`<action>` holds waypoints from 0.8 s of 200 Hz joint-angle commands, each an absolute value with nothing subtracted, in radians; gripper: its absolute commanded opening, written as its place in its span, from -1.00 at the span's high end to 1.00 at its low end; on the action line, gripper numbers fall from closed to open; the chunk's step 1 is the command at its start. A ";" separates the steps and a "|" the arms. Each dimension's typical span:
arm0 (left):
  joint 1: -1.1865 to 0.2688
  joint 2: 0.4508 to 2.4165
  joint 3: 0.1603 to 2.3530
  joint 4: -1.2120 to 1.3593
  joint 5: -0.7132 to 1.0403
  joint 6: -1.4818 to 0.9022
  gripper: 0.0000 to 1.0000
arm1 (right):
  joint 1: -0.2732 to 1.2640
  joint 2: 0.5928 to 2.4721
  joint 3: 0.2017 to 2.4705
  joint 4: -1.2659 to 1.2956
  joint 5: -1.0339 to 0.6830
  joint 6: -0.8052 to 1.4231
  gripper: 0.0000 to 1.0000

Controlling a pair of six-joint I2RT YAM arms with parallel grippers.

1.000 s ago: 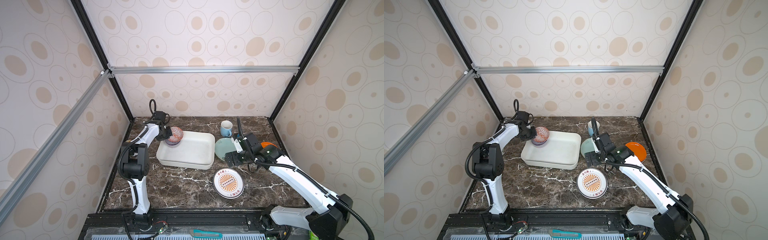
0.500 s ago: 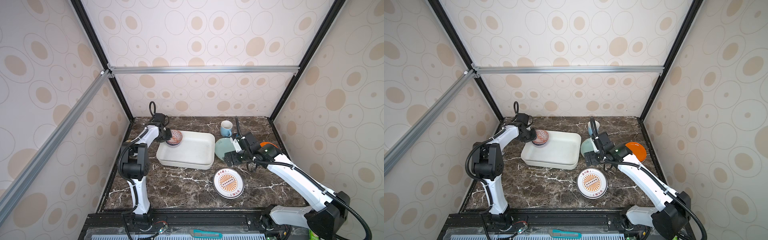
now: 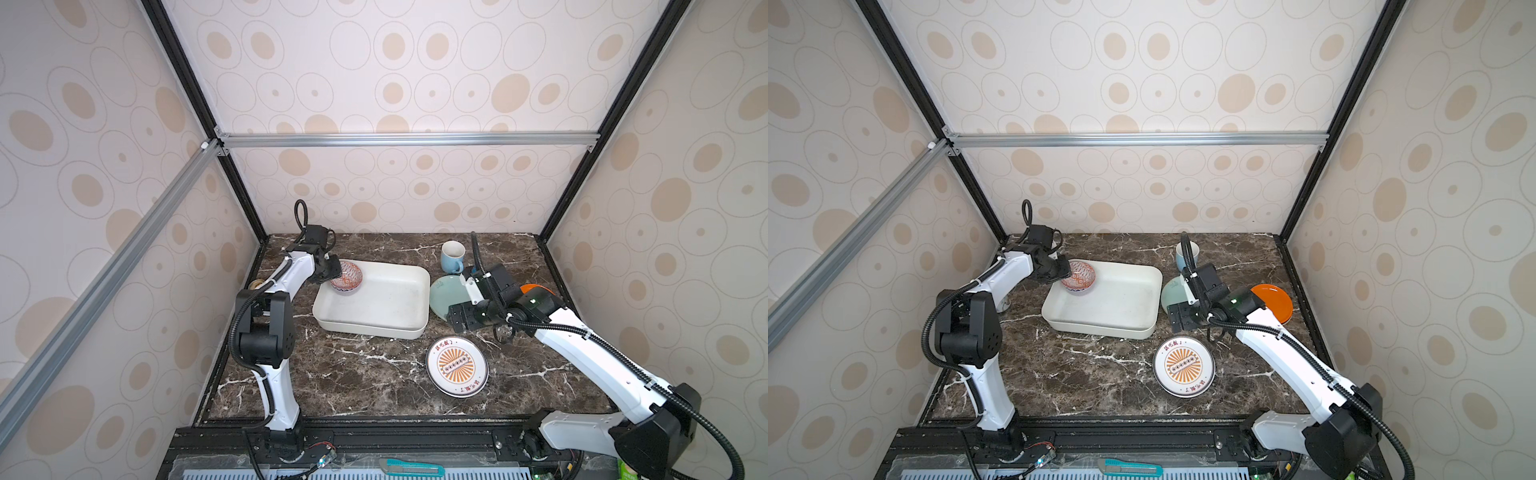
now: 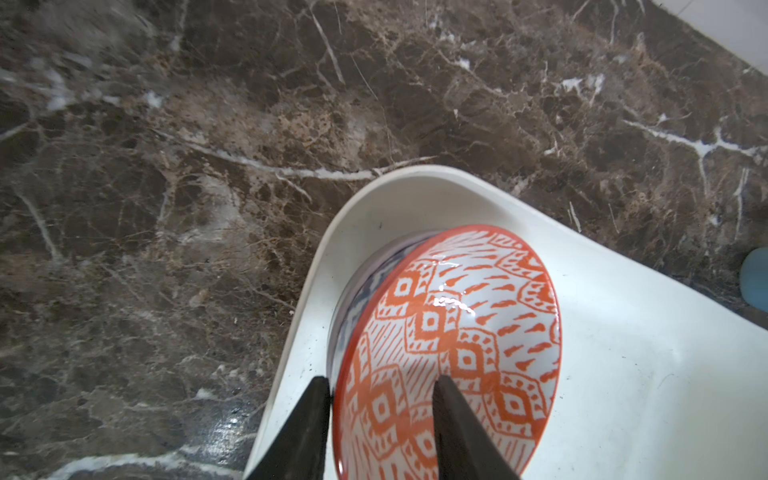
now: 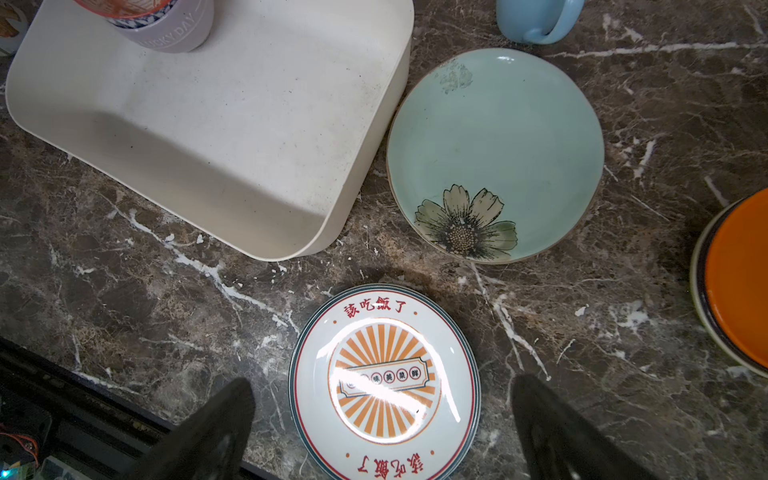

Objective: Place the mixed dishes into the plastic bin
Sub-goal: 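Open the left gripper to release the patterned bowl and raise it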

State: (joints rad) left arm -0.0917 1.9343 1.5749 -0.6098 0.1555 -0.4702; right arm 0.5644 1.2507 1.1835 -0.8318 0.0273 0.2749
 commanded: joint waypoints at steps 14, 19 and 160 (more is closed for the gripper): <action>-0.086 1.873 1.575 -0.627 0.135 -0.447 0.16 | 0.558 1.228 1.212 -0.857 0.024 0.281 -0.99; -0.086 1.869 1.573 -0.626 0.135 -0.446 0.17 | 0.558 1.229 1.212 -0.856 0.025 0.281 -0.99; -0.287 1.684 1.406 -0.556 0.185 -0.456 -0.25 | 0.558 1.164 1.151 -0.887 0.060 0.297 -1.00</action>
State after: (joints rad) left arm -0.1787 1.7462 1.4109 -0.5537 0.1894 -0.4751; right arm 0.5640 1.2118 1.1843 -0.8520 0.0341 0.2790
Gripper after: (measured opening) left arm 0.617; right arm 0.997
